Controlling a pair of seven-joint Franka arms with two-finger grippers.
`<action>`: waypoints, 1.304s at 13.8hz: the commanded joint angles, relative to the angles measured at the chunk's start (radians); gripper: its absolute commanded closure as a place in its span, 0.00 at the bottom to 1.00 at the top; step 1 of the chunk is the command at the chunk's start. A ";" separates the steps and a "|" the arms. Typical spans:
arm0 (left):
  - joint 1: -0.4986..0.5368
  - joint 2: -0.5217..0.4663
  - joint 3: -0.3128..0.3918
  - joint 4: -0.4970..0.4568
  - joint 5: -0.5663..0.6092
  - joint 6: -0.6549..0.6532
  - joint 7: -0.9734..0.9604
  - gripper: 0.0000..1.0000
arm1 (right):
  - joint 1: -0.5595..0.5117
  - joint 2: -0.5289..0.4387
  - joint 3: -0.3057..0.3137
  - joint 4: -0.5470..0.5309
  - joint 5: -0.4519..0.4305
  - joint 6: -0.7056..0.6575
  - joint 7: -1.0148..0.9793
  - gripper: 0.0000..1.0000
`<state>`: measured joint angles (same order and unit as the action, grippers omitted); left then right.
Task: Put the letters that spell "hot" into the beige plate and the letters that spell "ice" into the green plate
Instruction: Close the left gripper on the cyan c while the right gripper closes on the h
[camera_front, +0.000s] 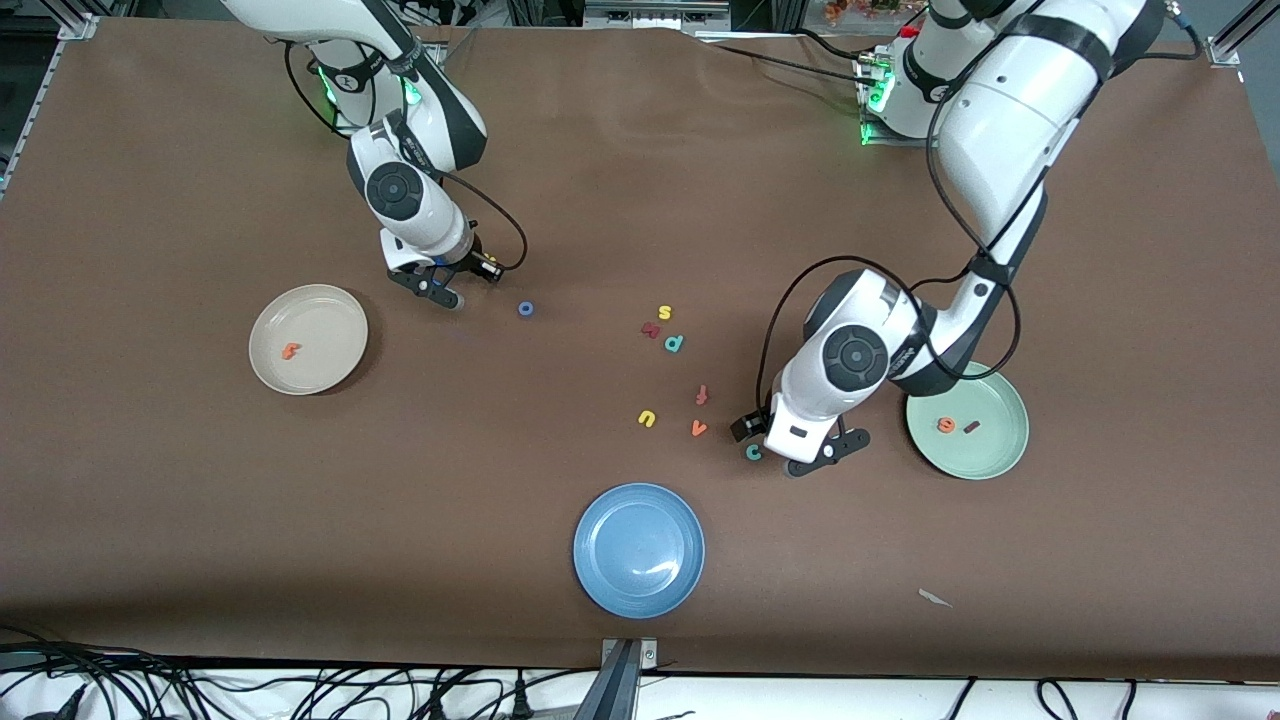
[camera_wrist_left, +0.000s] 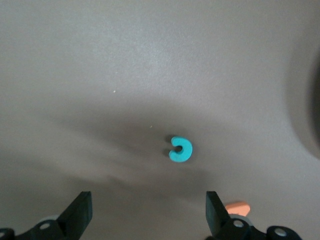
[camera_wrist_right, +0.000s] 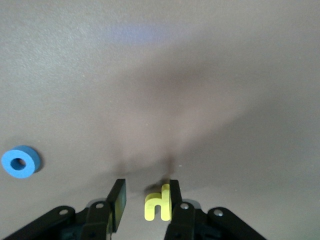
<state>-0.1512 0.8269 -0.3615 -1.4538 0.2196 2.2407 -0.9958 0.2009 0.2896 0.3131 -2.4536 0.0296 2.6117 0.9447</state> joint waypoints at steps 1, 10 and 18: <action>-0.066 0.069 0.061 0.108 -0.019 -0.004 -0.027 0.00 | -0.002 -0.029 0.009 -0.056 0.004 0.057 0.019 0.57; -0.102 0.127 0.101 0.164 -0.017 0.022 -0.035 0.05 | -0.002 -0.015 0.011 -0.061 0.006 0.086 0.019 0.58; -0.113 0.136 0.116 0.165 -0.017 0.033 -0.060 0.24 | -0.002 -0.001 0.024 -0.059 0.007 0.103 0.020 0.58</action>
<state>-0.2446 0.9430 -0.2626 -1.3289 0.2195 2.2765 -1.0420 0.2010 0.2925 0.3227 -2.4944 0.0298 2.6858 0.9465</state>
